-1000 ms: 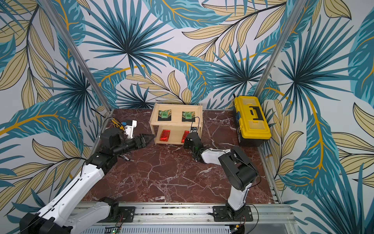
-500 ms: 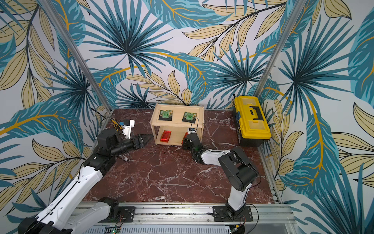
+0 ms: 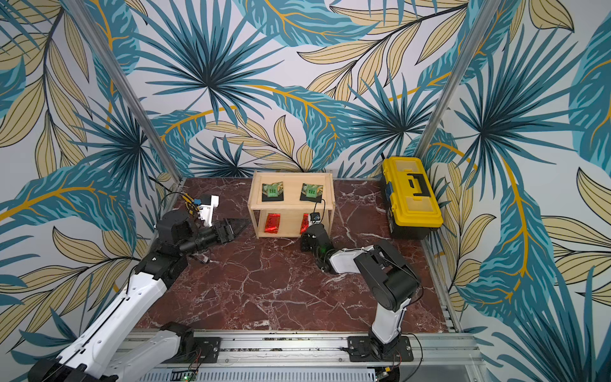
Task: Place the tea bags on the shelf by color
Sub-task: Place the tea bag on the shelf.
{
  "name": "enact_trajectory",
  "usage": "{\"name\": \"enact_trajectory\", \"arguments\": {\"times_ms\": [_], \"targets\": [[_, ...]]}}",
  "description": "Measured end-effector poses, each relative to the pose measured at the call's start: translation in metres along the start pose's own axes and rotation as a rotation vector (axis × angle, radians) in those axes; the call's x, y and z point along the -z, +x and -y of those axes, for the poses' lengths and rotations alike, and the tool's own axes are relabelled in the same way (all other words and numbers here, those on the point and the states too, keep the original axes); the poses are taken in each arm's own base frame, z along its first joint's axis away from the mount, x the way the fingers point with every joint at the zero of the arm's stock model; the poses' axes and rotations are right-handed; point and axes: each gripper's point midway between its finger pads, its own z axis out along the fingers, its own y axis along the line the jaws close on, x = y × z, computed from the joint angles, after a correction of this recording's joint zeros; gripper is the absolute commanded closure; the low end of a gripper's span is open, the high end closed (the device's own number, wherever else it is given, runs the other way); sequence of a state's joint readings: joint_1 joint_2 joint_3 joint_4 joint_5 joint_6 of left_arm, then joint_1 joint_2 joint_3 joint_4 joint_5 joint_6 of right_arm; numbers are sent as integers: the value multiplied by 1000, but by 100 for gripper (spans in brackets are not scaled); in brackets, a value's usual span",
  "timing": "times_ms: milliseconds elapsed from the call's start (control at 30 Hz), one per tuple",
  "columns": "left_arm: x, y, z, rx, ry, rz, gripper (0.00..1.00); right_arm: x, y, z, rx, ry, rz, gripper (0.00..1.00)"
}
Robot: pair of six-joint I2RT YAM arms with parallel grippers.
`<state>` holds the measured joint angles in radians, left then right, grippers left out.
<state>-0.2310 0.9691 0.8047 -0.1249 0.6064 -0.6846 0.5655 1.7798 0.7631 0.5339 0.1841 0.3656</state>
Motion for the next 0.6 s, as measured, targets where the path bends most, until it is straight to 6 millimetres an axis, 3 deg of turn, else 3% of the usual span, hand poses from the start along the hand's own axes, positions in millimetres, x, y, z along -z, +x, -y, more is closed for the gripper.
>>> {"name": "enact_trajectory", "arguments": {"times_ms": [267, 333, 433, 600], "targets": [[-2, -1, -7, -17, -28, 6, 22, 31, -31, -22, 23, -103, 46, 62], [-2, -1, -10, -29, -45, 9, 20, 38, -34, -27, 31, -133, 38, 55], [1, -1, -17, -49, -86, 18, 14, 47, -32, -39, 46, -203, 4, 51], [15, -12, -16, -111, -141, 91, 0, 57, -10, -52, 64, -294, -105, 48]]}}
